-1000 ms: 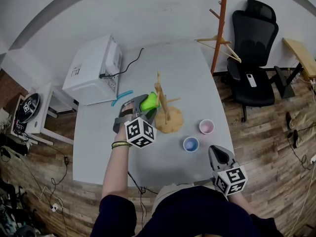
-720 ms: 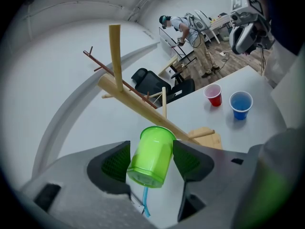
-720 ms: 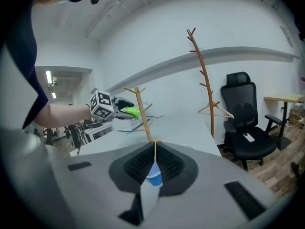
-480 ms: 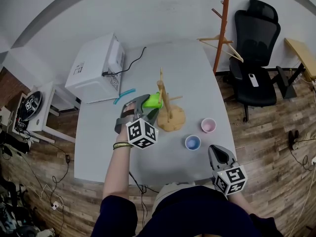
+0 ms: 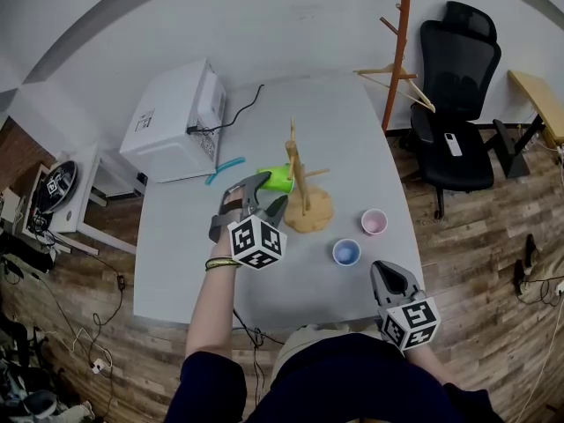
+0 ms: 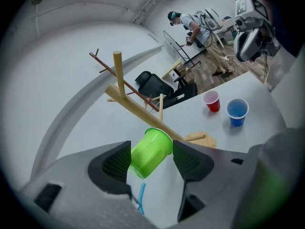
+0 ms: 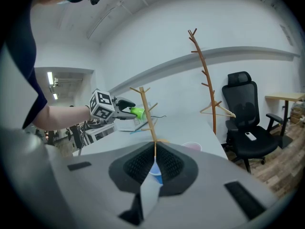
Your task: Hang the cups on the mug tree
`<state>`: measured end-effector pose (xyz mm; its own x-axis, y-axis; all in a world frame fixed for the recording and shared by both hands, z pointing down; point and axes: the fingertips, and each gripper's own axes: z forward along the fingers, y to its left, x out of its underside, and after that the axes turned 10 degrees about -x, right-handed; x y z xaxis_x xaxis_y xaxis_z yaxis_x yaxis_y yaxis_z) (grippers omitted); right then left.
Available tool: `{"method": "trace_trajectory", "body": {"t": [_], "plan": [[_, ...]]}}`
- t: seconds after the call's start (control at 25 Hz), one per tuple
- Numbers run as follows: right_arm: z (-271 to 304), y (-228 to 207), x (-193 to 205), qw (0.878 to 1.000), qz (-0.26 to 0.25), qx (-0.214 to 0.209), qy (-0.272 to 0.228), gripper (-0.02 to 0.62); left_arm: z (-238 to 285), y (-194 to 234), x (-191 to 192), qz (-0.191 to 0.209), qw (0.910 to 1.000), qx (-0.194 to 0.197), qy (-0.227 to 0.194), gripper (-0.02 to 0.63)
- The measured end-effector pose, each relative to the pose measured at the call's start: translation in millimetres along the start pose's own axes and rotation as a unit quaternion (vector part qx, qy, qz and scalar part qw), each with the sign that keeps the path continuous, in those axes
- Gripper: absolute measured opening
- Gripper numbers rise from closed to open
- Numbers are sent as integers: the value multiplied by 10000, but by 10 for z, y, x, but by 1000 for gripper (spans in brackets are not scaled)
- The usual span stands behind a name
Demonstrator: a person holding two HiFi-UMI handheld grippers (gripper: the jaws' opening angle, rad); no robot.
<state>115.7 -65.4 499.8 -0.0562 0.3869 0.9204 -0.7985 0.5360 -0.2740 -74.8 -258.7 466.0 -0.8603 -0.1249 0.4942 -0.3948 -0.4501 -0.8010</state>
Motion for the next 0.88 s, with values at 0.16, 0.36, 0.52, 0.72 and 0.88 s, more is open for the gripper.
{"method": "trace_trajectory", "body": {"t": [0.16, 0.36, 0.52, 0.72, 0.88], "plan": [[-21, 25, 13, 10000, 7, -8, -11, 31, -81, -22, -56, -167, 9998, -48, -86, 268], [21, 67, 28, 9999, -33, -143, 17, 31, -193, -58, -120, -368, 9991, -95, -187, 265], [80, 100, -17, 9994, -137, -323, 51, 31, -323, -17, -170, -853, 9955, -306, -272, 145], [122, 96, -85, 9982, -226, -547, 95, 31, -445, 9, -217, -1298, 9892, -612, -294, 68], [156, 61, -124, 9966, -346, -736, 153, 31, -490, -38, -277, -1608, 9840, -717, -272, 38]]}}
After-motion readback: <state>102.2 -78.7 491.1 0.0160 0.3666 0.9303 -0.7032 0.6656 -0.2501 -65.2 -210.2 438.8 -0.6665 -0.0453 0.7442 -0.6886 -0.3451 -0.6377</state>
